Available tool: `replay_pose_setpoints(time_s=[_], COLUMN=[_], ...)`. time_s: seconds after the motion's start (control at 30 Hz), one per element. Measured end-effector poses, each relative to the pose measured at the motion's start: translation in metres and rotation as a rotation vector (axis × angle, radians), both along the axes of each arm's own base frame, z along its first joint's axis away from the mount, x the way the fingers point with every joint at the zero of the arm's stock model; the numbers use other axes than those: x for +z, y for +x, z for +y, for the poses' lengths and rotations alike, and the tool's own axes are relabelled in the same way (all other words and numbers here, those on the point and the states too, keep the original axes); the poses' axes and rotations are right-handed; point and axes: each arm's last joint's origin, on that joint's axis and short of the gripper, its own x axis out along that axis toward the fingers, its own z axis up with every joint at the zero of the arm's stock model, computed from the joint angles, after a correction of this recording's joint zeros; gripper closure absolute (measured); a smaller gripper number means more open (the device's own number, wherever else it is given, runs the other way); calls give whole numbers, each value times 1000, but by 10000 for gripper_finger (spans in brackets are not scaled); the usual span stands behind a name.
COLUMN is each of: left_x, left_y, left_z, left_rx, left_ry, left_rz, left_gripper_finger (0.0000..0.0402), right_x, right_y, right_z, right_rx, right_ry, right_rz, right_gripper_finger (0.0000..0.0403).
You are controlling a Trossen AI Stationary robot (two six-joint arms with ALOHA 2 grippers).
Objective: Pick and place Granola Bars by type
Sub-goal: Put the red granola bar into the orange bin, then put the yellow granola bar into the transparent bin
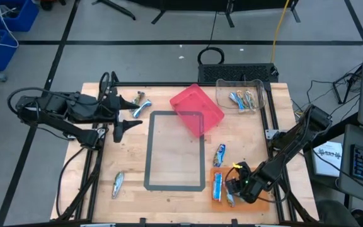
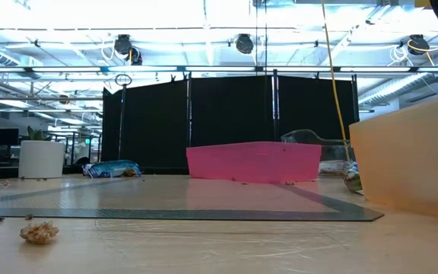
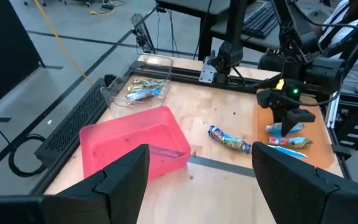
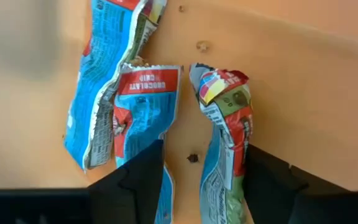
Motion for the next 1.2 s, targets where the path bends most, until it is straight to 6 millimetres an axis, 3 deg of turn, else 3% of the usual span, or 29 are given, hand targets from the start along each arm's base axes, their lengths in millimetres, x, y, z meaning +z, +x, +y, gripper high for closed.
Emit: replay_pose_setpoints(time_s=[0.6, 0.9, 1.2], left_x=[0, 0, -14], left_y=[0, 0, -8], left_z=[0, 1, 2], left_rx=[10, 63, 296], left_ry=[-23, -95, -479], left_rz=[-3, -23, 31], left_gripper_finger=[119, 119, 119], right_x=[18, 74, 131], right_y=[-8, -18, -32], right_z=[-12, -40, -70], right_rx=[-19, -100, 2], right_ry=[-61, -211, -411], right_rz=[-47, -478, -815], right_gripper_finger=[230, 242, 252])
